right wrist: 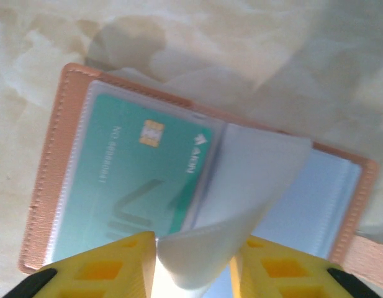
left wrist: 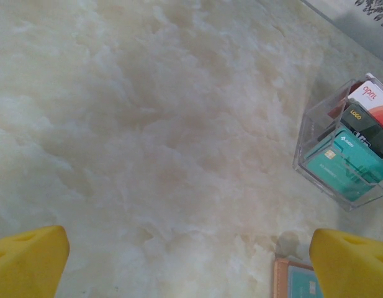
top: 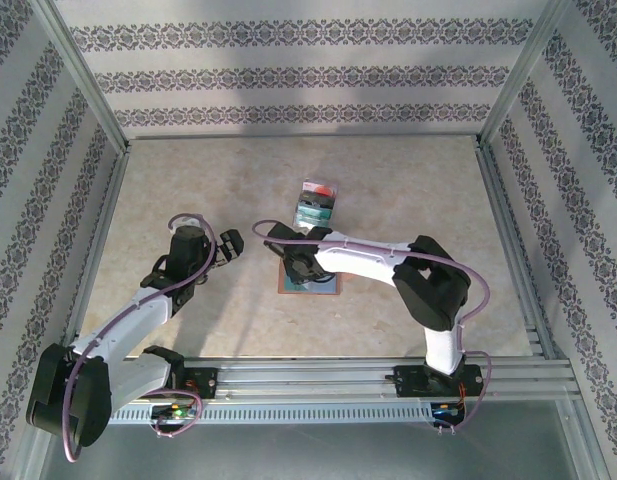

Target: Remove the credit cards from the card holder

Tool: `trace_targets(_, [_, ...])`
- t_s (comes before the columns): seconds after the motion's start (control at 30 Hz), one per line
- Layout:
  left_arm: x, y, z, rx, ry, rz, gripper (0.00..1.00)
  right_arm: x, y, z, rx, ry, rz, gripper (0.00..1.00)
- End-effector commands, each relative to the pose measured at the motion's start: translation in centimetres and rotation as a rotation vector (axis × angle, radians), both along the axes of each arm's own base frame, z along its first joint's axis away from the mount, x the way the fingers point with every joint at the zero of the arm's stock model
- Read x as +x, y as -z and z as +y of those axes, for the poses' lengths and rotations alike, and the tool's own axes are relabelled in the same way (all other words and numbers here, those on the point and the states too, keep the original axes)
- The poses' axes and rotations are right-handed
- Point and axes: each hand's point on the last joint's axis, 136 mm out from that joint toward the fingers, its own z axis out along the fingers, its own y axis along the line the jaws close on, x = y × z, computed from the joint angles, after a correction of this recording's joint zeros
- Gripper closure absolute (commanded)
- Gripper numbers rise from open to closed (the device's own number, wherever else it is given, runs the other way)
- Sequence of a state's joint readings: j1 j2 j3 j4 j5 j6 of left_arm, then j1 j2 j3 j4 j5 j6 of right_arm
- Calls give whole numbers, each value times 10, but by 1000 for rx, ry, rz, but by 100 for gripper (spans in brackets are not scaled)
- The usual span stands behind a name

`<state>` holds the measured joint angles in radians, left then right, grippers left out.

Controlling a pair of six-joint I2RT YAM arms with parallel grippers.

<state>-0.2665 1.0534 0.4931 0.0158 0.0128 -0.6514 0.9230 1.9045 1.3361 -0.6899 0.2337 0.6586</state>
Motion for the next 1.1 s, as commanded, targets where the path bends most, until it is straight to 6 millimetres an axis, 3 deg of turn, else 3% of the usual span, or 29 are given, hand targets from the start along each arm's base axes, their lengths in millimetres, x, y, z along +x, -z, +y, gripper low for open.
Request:
trace_targets(0.0, [1,-14,-7,22,49,-21,0,2,-5,-31,-65,48,-21,62])
trace_targets(0.17, [0,-16,-23,32,101,-32,3,-1,-3,-49,-67,87,-13,62])
trace_targets(0.47, [-8,-2,-83,57,291,-12,22,-6,5,-77,-78,151,-1,62])
trace_targets(0.73, [-18,20,-136,55,463,48,36,-4,-9,-102,-57,210,-38,64])
trace_targets(0.83, [-20,31,-151,49,513,84,47,-2,-14,-111,-27,240,-50,65])
trace_targets(0.97, [-23,42,-166,40,569,114,57,1,-25,-111,50,254,-73,66])
trace_targets(1.07, [-24,48,-173,30,592,131,64,4,-33,-98,150,243,-79,67])
